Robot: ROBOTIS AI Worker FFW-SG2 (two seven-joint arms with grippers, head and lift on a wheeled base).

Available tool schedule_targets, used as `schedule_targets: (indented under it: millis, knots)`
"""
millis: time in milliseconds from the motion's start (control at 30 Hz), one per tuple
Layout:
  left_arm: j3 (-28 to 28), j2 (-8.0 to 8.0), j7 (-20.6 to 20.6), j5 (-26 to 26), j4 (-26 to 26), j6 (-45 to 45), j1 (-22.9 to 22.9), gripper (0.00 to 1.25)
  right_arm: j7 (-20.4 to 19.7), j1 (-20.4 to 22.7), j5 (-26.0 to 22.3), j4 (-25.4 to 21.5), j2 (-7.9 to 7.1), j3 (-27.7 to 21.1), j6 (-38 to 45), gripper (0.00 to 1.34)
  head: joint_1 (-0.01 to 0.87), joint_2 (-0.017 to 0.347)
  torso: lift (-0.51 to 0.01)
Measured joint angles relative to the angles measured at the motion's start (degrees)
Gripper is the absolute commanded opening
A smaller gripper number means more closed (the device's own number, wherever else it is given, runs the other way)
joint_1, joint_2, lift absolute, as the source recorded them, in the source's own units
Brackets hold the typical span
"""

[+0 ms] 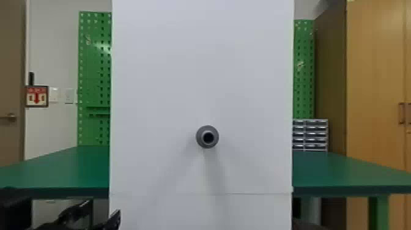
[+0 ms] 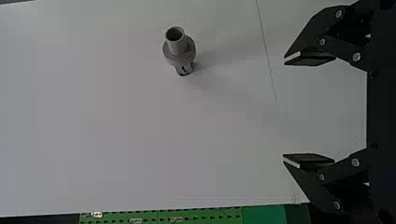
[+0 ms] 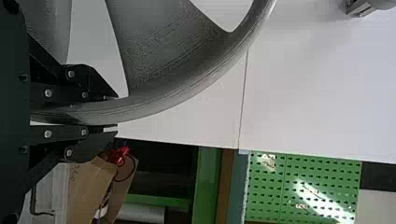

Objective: Hold the wheel and insert it

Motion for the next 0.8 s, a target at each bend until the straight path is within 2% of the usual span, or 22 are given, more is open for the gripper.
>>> schedule_targets:
  millis: [467, 800]
  knots:
    - [-0.2, 0.06, 0.0, -0.5, 0.0, -0.1, 0.0, 0.74, 0.0, 0.1, 0.2, -0.5, -0.05, 0.0, 0.9, 0.17, 0.000, 0.000, -0.499]
    - [-0.1, 0.09, 0.0, -0.4, 0.1, -0.1, 0.0, 0.74, 0.0, 0.2, 2.2, -5.5, 0.82, 0.3, 5.2, 0.17, 0.000, 0.000, -0.499]
